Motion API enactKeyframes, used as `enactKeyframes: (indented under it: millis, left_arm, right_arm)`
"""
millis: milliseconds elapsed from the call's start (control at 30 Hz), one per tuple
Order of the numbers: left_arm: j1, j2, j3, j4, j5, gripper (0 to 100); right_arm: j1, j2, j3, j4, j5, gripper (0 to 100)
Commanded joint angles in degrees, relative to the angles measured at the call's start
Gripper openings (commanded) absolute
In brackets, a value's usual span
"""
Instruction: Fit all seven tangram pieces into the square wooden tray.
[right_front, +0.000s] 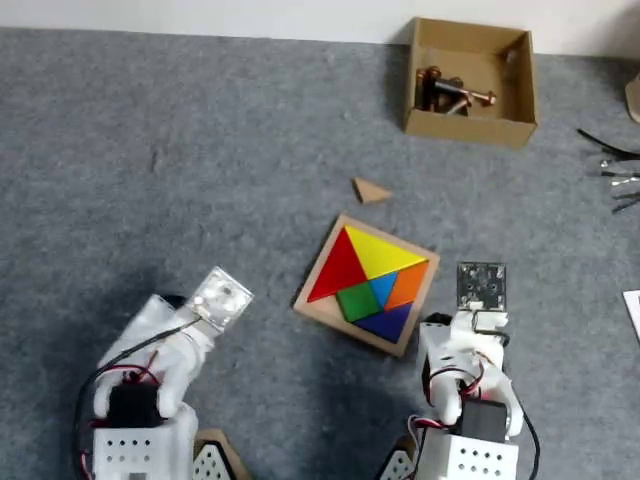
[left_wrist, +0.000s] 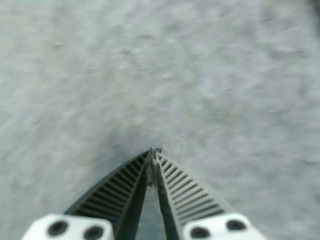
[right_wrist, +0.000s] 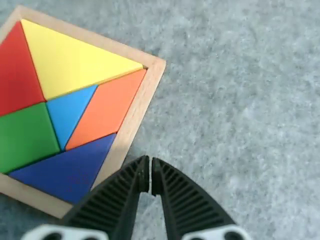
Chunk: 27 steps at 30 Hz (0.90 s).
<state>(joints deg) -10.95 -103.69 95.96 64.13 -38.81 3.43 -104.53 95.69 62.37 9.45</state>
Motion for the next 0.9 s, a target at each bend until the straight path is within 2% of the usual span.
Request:
enactKeyframes:
  millis: [0, 100, 267, 533, 700, 867]
  left_arm:
    - [-6.7, -0.8, -3.7, -1.0, -2.1, 1]
    - [-7.7, -0.7, -12.3, 4.0, -4.0, 1]
    - [-4.0, 1.0, -24.0, 10.5, -7.2, 1]
    - [-0.7, 32.5, -45.3, 8.2, -7.0, 1]
    - [8.8, 48.9, -61.1, 8.5, -7.0, 1]
    - [20.5, 60.8, -70.7, 8.1, -7.2, 1]
  right_arm:
    - [0.8, -0.7, 4.2, 0.2, 0.3, 1.0]
    - [0.8, -0.7, 4.3, 0.2, 0.3, 1.0]
    - [0.8, -0.7, 5.9, 0.2, 0.3, 1.0]
    - [0.8, -0.5, 5.9, 0.3, 0.5, 1.0]
    - [0.8, -0.4, 5.9, 0.4, 0.5, 1.0]
    - [0.8, -0.4, 5.9, 0.4, 0.6, 1.0]
